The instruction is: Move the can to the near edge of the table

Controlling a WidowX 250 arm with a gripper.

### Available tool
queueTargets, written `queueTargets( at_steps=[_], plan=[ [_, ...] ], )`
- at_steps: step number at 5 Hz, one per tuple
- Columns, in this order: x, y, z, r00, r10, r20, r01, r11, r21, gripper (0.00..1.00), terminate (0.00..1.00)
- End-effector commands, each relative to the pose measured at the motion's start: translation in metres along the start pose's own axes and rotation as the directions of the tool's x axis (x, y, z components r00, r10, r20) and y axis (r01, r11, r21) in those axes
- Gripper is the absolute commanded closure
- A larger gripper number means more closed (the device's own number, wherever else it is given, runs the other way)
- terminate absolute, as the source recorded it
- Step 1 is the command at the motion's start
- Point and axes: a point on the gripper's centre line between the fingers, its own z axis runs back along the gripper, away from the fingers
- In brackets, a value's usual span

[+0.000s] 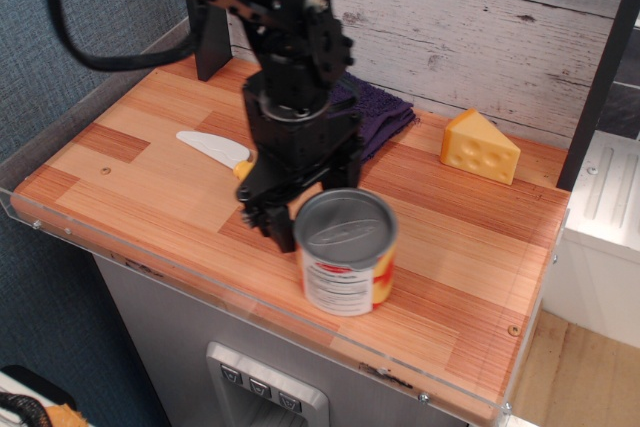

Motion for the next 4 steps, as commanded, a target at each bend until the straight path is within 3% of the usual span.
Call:
queueTargets(
  at_steps=[1, 4],
  plan=[
    [-0.022, -0.019, 0.008, 0.999, -0.030, -0.017, 0.029, 0.999, -0.028, 0.00, 0.00],
    [-0.046, -0.051, 0.017, 0.997, -0.071, -0.041, 0.068, 0.996, -0.064, 0.00, 0.00]
  ],
)
